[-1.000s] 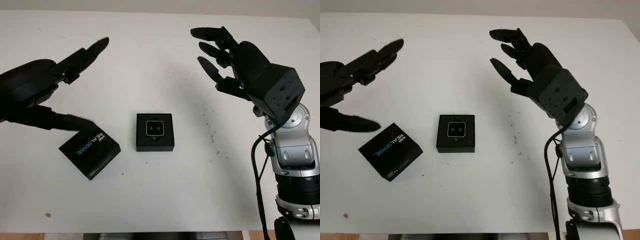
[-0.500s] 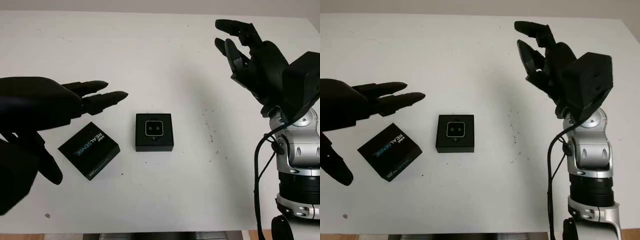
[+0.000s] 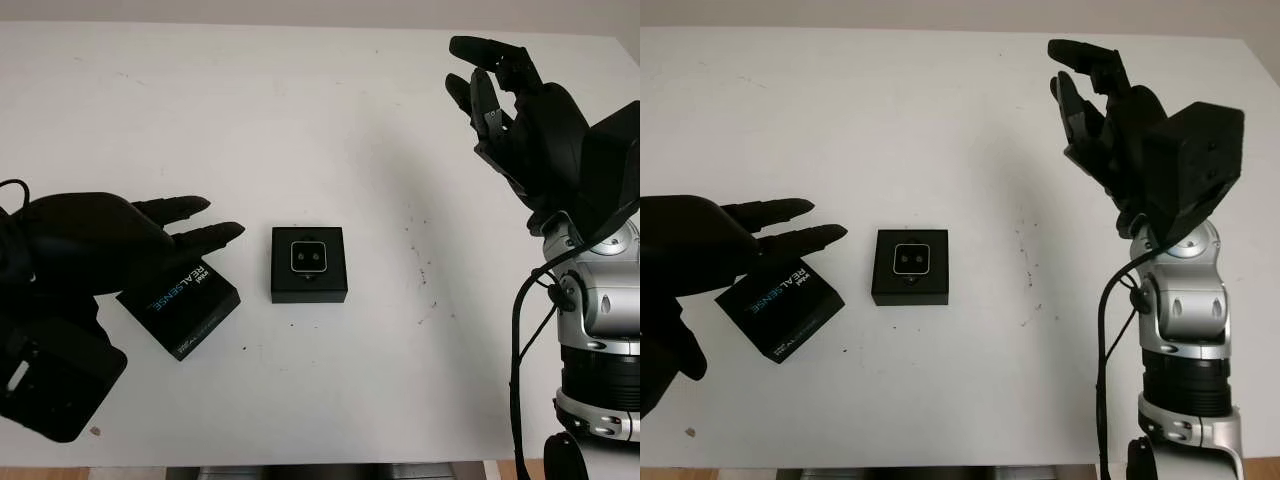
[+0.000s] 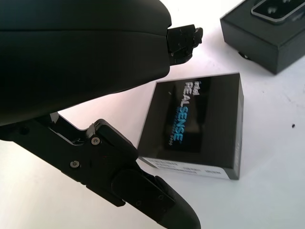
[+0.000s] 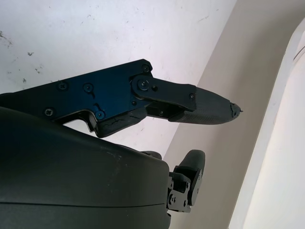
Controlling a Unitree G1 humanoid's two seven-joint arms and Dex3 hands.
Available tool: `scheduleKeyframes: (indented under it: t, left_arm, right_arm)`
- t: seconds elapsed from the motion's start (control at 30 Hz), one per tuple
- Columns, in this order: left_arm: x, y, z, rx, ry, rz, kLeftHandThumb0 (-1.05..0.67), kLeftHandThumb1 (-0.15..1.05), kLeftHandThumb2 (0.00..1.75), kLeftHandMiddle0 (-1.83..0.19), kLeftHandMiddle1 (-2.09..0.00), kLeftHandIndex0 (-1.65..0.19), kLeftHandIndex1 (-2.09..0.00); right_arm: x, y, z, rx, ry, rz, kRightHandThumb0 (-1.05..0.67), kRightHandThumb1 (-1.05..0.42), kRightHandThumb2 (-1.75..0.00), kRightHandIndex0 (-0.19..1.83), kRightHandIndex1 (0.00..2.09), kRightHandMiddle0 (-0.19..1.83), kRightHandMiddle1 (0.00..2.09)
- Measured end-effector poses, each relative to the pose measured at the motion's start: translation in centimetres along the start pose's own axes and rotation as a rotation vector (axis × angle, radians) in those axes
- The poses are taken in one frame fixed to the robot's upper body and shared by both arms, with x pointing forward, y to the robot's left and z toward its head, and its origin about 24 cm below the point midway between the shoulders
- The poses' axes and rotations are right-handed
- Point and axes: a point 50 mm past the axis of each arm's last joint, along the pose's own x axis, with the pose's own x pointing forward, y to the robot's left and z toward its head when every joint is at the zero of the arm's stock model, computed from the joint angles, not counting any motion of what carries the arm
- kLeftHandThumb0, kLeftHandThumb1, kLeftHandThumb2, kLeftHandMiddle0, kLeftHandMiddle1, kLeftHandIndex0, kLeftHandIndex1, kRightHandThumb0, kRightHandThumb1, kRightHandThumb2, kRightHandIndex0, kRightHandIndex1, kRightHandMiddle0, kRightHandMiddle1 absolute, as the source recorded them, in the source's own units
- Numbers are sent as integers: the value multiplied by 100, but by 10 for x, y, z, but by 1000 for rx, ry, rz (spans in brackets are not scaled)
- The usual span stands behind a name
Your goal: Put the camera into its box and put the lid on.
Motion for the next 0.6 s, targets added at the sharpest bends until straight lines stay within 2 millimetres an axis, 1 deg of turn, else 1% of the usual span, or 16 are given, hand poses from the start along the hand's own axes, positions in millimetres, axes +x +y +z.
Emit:
scheduleKeyframes:
  t: [0.17, 0.3, 0.4, 0.5, 0.6]
  left_arm:
    - [7, -12, 0, -70, -18, 7, -68, 71, 5, 16, -5, 17, -2]
    - [10, -17, 1, -84, -34, 18, -68, 72, 6, 15, -6, 16, -4]
    - [13, -19, 3, -81, -37, 25, -66, 73, 6, 7, -8, 9, -7]
    - [16, -21, 5, -65, -34, 21, -62, 77, 6, -7, -10, -3, -12]
    - [19, -21, 7, -59, -34, 54, -55, 77, 6, -33, -20, -24, -22]
  right_arm:
    - [-1, 0, 0, 0, 0, -1, -69, -105, -59, 26, 9, -19, 106]
    - [-2, 0, 0, -7, -1, -4, -69, -105, -60, 27, 9, -19, 106]
    - [-3, -1, 0, -16, -1, -6, -69, -105, -61, 26, 9, -19, 105]
    - [-4, -1, 0, -14, -1, 0, -69, -105, -60, 26, 9, -19, 103]
    - [-5, -2, -1, -14, 1, -2, -69, -105, -59, 27, 10, -19, 105]
